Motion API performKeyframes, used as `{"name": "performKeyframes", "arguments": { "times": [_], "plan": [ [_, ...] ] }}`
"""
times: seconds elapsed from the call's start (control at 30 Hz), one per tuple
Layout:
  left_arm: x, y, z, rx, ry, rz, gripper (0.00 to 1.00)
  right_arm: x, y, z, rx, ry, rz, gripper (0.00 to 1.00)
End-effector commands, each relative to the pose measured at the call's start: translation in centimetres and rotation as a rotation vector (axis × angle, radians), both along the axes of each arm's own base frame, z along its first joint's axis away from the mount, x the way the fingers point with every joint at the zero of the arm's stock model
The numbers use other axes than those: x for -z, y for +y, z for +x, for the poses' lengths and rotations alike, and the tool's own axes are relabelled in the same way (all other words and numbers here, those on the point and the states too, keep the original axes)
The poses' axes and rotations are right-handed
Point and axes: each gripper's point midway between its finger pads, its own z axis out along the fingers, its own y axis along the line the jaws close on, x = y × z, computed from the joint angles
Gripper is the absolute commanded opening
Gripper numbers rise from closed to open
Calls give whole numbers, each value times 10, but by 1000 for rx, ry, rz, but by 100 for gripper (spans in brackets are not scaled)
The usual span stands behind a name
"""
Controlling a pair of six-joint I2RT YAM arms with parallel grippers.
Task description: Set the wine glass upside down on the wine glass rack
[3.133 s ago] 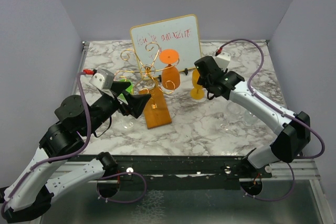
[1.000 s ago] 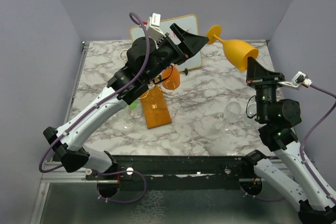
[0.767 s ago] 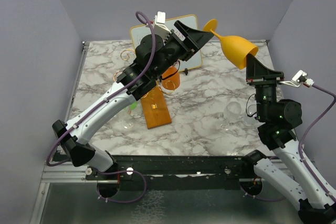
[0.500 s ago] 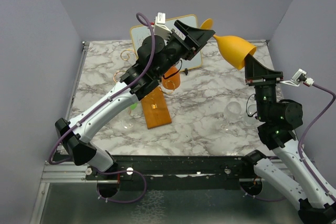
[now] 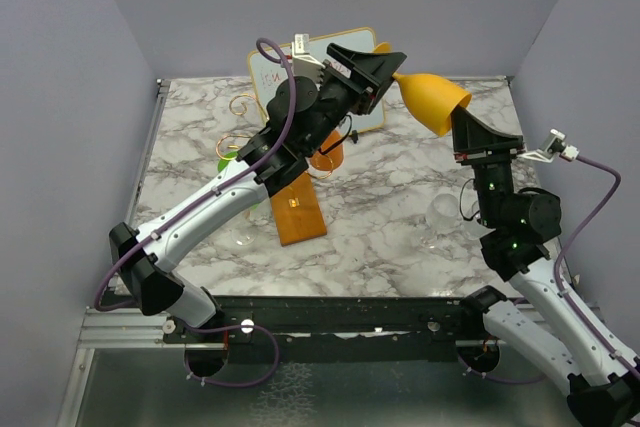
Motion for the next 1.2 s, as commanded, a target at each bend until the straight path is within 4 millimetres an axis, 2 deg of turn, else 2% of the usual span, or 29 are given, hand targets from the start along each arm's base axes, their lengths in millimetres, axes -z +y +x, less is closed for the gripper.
{"name": "performKeyframes", "arguments": {
  "times": [0.0,0.1,0.23,0.43,0.6,0.7,0.77,1.0,1.1,1.17],
  "plan": [
    [3,8,8,-83,32,-27,62,-9,10,-8,-51,-60,-24,1],
    [15,10,13,-131,58,3,62,-10,9,-9,-52,-65,-16,1],
    [13,3,14,-109,48,-7,56,-11,14,-11,-67,-75,-41,1],
    [3,-1,11,-85,26,-38,30,-3,18,-11,-82,-68,-74,1],
    [-2,-2,7,-70,2,-57,0,1,20,-10,-92,-57,-76,1],
    [-5,1,6,-79,-22,-47,0,4,21,-9,-95,-35,-83,1],
    [-6,4,5,-93,-46,-38,0,7,21,-9,-94,-12,-97,8],
    [-14,19,-5,-133,-173,48,0,18,9,-28,-64,32,-173,48],
    [-19,25,-12,-144,-253,107,0,29,3,-39,-43,49,-245,57],
    [-23,27,-20,-136,-320,155,0,34,0,-47,-36,56,-297,59]
  ]
}}
